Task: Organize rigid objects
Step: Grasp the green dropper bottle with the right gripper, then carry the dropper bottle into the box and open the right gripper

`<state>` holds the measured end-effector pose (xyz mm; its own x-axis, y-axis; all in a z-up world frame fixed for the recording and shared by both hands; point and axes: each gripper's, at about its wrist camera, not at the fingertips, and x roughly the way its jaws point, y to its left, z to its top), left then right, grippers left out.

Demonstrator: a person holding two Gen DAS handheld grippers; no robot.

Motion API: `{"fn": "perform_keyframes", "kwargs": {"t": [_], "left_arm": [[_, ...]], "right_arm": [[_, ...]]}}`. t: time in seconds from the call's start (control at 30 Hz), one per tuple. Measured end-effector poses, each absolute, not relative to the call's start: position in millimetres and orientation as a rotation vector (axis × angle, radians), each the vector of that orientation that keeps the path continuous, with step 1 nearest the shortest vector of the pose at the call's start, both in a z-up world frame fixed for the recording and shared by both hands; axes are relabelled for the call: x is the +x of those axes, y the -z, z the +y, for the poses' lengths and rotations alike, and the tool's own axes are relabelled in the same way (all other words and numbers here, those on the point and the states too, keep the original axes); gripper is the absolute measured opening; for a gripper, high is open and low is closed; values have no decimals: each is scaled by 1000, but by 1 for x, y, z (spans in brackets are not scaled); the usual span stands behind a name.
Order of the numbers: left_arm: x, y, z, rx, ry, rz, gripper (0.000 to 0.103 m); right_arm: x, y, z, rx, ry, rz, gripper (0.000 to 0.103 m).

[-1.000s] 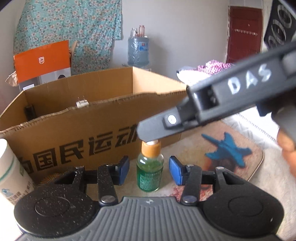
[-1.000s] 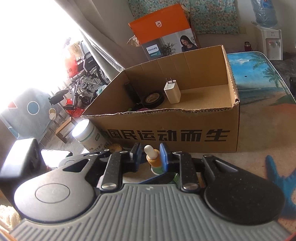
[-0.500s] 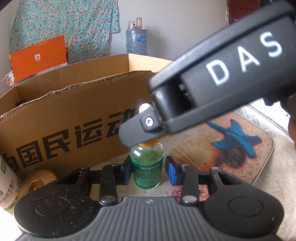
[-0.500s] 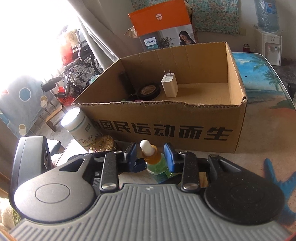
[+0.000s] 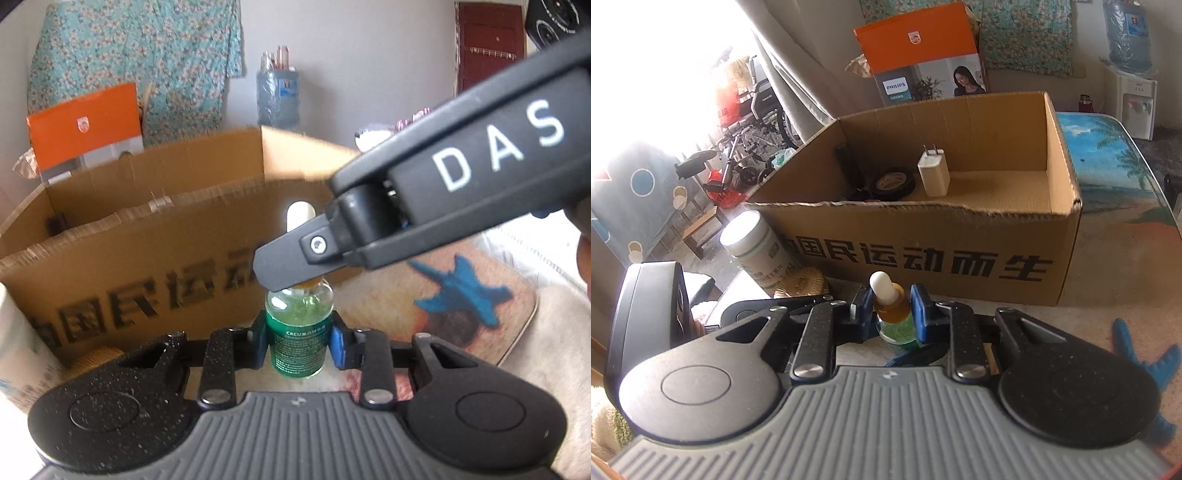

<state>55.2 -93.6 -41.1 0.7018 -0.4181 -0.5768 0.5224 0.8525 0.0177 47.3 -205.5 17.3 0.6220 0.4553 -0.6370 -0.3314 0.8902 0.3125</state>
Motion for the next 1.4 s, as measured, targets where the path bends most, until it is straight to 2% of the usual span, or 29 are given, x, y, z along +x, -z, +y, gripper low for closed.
{"fn": "perform_keyframes", "kwargs": {"t": [0.3, 0.53, 0.7, 0.93, 1.03, 1.23, 1.4], "left_arm": [[72, -52, -78, 127, 491, 473, 34], [153, -75, -83, 10, 535, 588, 34], [218, -59, -99, -2, 516, 707, 34], [277, -24, -109, -31, 495, 851, 33], [290, -18, -107, -33, 477, 872, 38], [308, -9, -102, -68, 469, 938, 40], [307, -7, -104, -67, 476, 954, 48]], "right_arm": [[63, -108, -207, 132, -575, 628, 21], [139, -139, -219, 117, -584, 669, 21], [207, -123, -236, 158, -554, 772, 21], [276, -71, -253, 216, -522, 898, 20], [290, -53, -250, 190, -509, 923, 21], [313, -32, -243, 132, -485, 944, 21], [327, -23, -234, 47, -455, 971, 21]]}}
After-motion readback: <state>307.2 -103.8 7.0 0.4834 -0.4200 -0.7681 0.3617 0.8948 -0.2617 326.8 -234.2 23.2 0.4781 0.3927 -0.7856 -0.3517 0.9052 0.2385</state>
